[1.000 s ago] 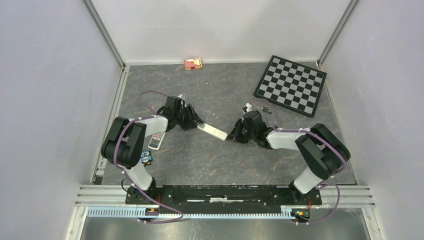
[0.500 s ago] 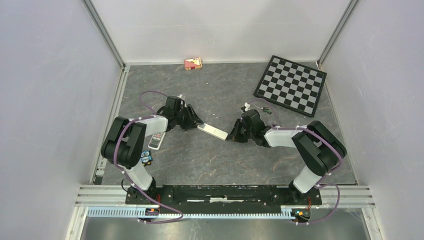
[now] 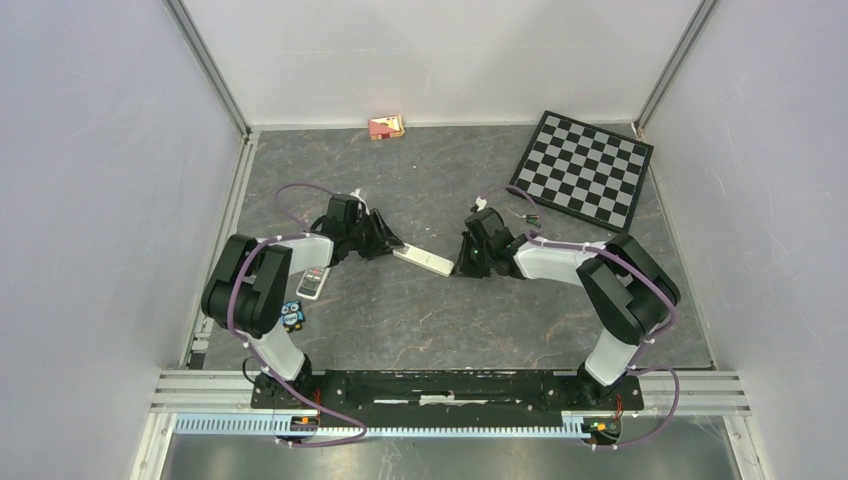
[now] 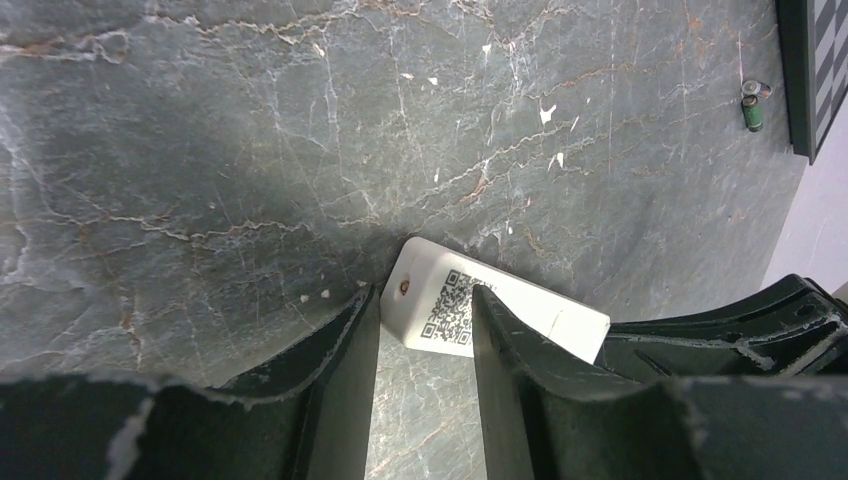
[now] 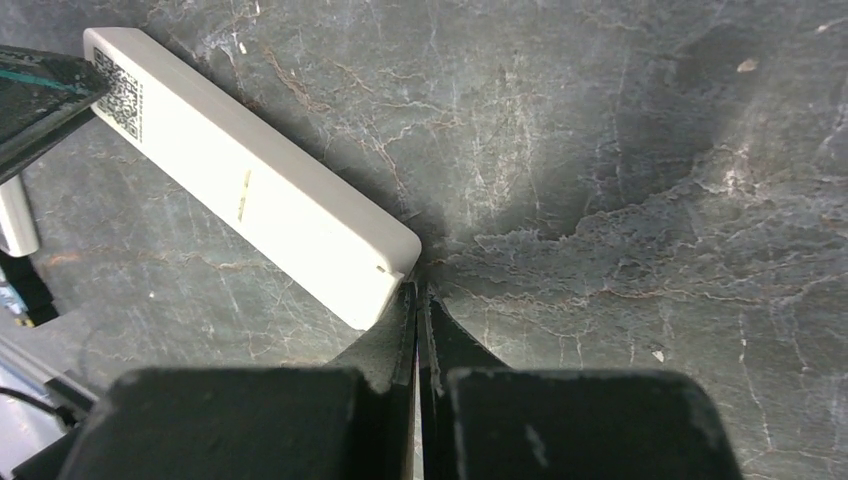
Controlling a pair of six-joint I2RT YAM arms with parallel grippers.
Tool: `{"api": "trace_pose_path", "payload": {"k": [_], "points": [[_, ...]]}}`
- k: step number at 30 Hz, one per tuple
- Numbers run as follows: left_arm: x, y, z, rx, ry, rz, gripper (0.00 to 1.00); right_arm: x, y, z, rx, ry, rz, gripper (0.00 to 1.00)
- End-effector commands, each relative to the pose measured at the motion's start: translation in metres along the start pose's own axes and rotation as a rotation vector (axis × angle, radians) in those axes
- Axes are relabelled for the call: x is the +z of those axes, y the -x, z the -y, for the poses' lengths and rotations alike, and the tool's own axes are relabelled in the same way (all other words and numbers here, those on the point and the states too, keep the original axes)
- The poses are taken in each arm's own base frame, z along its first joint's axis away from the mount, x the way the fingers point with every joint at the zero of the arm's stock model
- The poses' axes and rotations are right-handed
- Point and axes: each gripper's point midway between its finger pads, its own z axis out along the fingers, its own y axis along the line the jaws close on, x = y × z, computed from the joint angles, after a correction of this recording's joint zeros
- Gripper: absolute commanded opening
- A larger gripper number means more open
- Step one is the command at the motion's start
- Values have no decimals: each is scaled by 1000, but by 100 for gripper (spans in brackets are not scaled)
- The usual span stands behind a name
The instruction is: Load the batteries into the remote control
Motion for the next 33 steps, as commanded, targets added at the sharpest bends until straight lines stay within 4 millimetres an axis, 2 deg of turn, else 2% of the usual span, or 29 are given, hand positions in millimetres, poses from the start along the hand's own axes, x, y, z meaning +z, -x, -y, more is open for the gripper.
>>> {"api": "trace_pose_path", "payload": {"k": [1, 12, 17, 22, 33], "points": [[-5, -21, 23, 4, -121, -71, 44, 14, 3, 4, -35, -101, 28, 0], [-3, -43, 23, -30, -181, -114, 39, 35, -5, 13, 13, -233, 6, 0], [-2, -49, 20, -39, -195, -123, 38, 49, -6, 8, 50, -246, -12, 0], [-1, -53, 18, -44, -202, -130, 37, 64, -3, -6, 57, -245, -34, 0], [1, -54, 17, -37, -209, -133, 37, 94, -17, -8, 31, -271, -123, 0]]}}
